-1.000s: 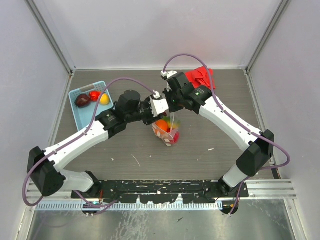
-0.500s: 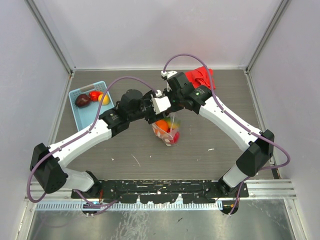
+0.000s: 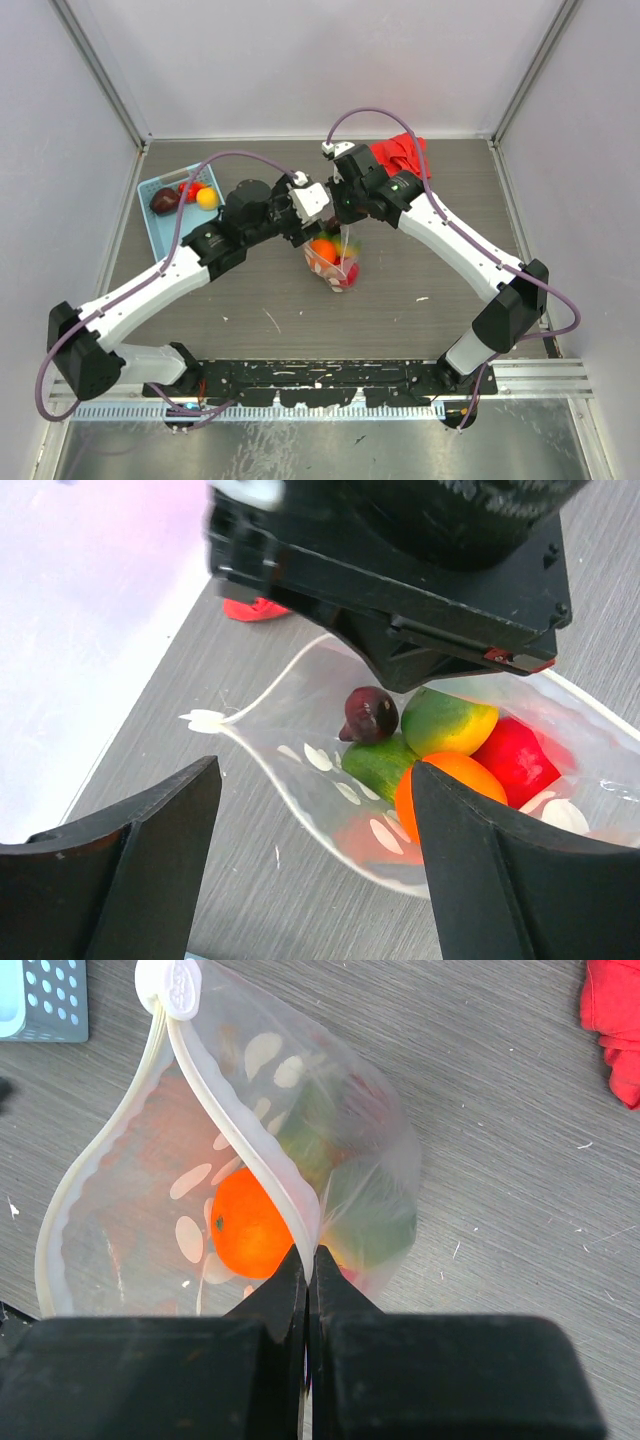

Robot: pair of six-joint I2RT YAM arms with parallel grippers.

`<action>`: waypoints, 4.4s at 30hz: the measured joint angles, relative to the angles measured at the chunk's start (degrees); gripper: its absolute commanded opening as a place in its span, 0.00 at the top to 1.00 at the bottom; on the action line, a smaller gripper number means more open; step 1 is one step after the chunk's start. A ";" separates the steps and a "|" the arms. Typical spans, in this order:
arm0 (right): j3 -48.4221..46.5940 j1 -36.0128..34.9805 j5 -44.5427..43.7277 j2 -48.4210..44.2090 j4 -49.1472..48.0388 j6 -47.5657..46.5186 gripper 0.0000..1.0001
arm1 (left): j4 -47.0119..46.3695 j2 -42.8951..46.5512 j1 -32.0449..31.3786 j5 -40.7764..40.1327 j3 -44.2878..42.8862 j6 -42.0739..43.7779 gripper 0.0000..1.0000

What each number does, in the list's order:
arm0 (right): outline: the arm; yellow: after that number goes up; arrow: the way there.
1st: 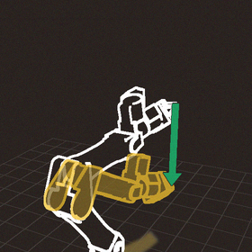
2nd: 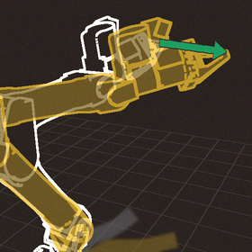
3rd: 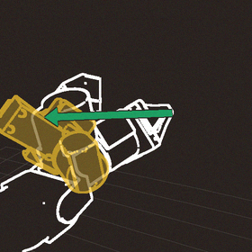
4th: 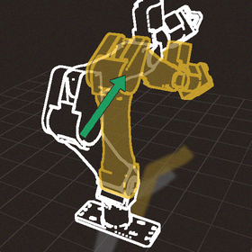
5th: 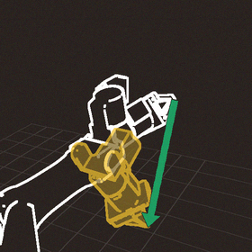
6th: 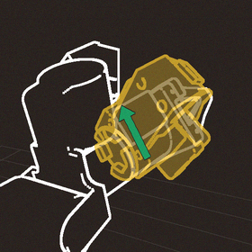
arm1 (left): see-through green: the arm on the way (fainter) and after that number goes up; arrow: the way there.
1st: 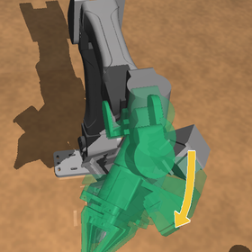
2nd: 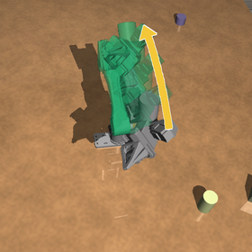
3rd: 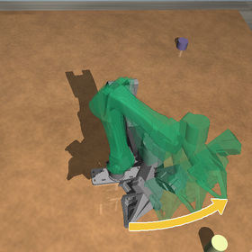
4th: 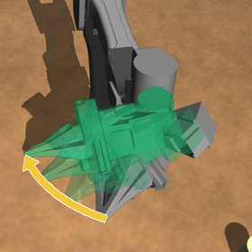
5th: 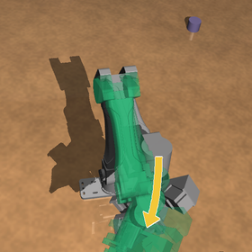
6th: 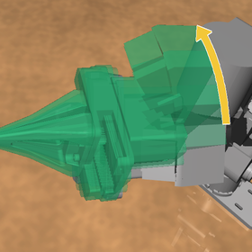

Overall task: Place the food in the zip-top bag and seal the zipper
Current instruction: Place the fake fruit in the zipper food storage bag, then pick up the fake fruit from the bin.

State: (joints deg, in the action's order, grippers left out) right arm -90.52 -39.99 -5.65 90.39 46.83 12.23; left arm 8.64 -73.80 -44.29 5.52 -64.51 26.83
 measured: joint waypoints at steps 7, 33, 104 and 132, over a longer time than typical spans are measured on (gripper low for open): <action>0.00 0.00 0.00 0.00 0.02 0.00 1.00 | 1.31 5.95 0.00 -3.76 0.07 -5.20 0.14; -0.02 0.00 -0.02 0.00 0.07 -0.07 1.00 | 13.33 7.30 21.90 -17.31 -1.62 -35.17 0.02; -0.02 0.00 -0.04 0.52 0.85 -0.26 1.00 | 16.83 -38.99 49.46 -7.93 -16.81 -68.91 0.45; -2.19 -0.07 0.00 0.55 1.68 0.00 1.00 | 20.41 -4.79 38.40 3.52 -6.40 -61.81 0.49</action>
State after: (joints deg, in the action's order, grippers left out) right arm -92.71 -40.05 -5.65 90.94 48.51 12.23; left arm 29.06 -78.59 -5.89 9.04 -70.91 -34.98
